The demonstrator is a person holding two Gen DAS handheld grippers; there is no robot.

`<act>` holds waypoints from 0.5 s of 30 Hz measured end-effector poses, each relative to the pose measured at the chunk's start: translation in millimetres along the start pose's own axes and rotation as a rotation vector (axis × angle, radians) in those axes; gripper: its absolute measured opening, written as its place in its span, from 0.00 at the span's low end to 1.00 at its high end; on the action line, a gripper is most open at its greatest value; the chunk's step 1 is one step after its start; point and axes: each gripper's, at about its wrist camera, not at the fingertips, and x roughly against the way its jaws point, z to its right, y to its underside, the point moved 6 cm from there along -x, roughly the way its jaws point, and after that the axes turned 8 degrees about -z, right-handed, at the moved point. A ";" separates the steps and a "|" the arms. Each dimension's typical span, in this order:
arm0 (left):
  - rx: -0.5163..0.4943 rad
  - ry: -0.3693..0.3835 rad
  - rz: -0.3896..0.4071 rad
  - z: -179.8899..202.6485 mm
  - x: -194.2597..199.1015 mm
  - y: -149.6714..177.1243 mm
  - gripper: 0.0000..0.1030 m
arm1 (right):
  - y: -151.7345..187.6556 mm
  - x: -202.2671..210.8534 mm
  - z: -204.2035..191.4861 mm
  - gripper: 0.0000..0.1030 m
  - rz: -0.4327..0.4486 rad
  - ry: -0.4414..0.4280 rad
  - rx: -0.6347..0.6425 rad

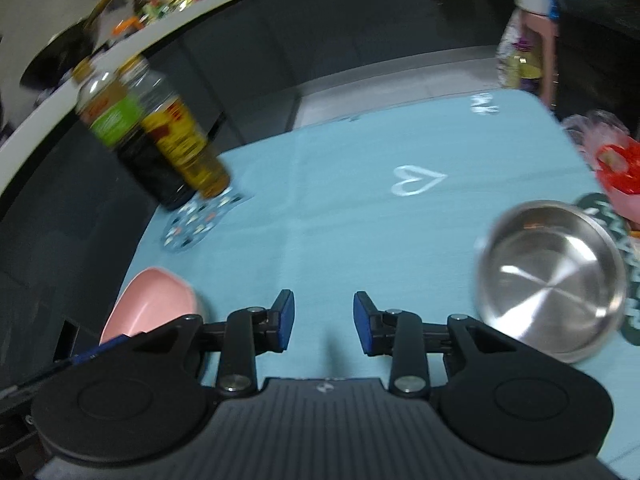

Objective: Organize plates and bowls
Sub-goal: 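Move both grippers toward the steel bowl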

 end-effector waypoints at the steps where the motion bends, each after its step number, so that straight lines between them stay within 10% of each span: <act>1: -0.013 0.003 -0.007 9.8 -2.3 -0.2 0.28 | -0.1 4.5 9.0 0.11 0.011 0.004 -0.014; 15: -0.201 0.088 -0.036 132.6 -30.1 -0.9 0.29 | 2.4 48.3 116.5 0.14 0.151 0.036 -0.235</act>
